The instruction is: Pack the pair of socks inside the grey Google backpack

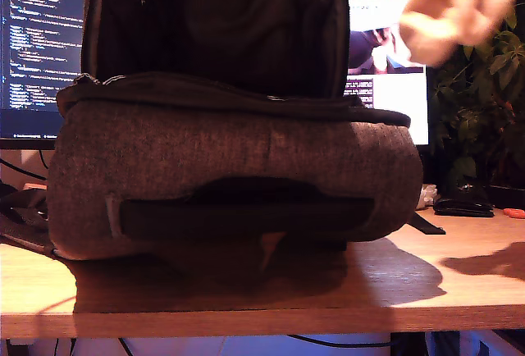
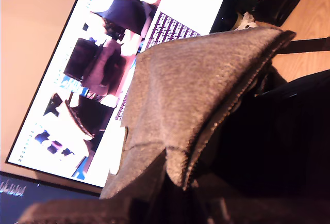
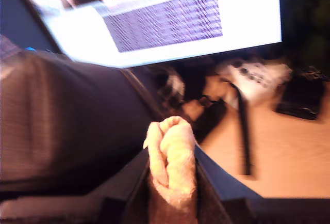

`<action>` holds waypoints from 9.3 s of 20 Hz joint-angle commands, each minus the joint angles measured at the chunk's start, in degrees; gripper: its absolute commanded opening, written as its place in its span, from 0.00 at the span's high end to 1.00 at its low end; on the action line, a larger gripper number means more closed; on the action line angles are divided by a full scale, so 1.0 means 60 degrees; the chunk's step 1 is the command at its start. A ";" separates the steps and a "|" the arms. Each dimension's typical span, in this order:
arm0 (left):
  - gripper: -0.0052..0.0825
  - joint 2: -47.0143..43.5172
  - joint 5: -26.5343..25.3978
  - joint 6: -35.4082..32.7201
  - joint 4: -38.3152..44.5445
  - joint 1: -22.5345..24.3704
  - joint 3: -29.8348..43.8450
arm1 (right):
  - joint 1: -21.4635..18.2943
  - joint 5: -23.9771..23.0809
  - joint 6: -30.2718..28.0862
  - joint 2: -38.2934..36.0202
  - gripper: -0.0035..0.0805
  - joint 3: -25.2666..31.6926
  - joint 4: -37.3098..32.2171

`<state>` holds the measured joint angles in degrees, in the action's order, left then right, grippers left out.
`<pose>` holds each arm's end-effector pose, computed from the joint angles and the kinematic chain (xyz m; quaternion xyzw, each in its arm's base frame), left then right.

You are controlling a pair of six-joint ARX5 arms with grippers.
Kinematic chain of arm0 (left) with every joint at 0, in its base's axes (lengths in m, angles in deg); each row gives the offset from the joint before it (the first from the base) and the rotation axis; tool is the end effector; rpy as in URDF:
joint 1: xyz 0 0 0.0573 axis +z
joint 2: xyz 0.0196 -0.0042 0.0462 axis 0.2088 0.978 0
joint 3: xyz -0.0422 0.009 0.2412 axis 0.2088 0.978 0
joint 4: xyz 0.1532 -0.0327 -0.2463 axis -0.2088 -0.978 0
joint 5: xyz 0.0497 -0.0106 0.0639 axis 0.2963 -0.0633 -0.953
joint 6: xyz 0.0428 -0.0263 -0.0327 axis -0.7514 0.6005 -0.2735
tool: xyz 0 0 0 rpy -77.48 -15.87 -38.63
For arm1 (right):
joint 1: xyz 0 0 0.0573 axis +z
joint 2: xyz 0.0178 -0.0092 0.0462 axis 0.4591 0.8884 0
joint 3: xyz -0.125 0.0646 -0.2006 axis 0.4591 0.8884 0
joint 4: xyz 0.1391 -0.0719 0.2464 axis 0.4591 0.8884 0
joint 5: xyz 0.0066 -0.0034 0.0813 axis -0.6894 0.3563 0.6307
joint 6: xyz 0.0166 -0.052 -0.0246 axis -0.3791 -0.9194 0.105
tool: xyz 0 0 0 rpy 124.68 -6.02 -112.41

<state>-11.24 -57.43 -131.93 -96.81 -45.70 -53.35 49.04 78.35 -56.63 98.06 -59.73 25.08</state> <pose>0.1872 -0.2580 0.3421 0.4651 -0.0051 -0.2391 0.8524 0.2062 0.0793 0.3440 0.1248 0.1283 0.1362 0.9744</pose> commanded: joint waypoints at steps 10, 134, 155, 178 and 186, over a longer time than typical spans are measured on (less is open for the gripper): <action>0.97 -0.0208 0.0437 -0.0033 0.0332 0.0004 -0.0375 | 0.2973 -0.1330 0.5923 0.1523 0.97 0.2488 -0.5162; 0.34 -0.0295 0.4641 0.4288 -0.3275 0.1399 0.1151 | 0.4226 -0.3854 -0.1978 0.0477 0.97 -0.1566 0.3789; 0.96 -0.1224 0.6109 0.5428 0.0433 0.5949 0.1126 | -0.0991 0.1228 -0.3432 0.4452 0.97 -0.1566 -0.4798; 0.96 -0.4550 0.6222 0.7799 0.2211 0.7985 0.6145 | -0.3993 0.2109 -0.2116 0.0226 0.97 0.4546 -0.5923; 0.96 -0.7588 0.6229 0.7777 0.0361 0.7981 0.6244 | -0.3810 0.2069 -0.2127 -0.3402 0.97 0.4958 -0.3705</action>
<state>-56.26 -20.01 -85.68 -94.43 2.03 -16.43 25.94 90.76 -69.79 78.35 -30.57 2.68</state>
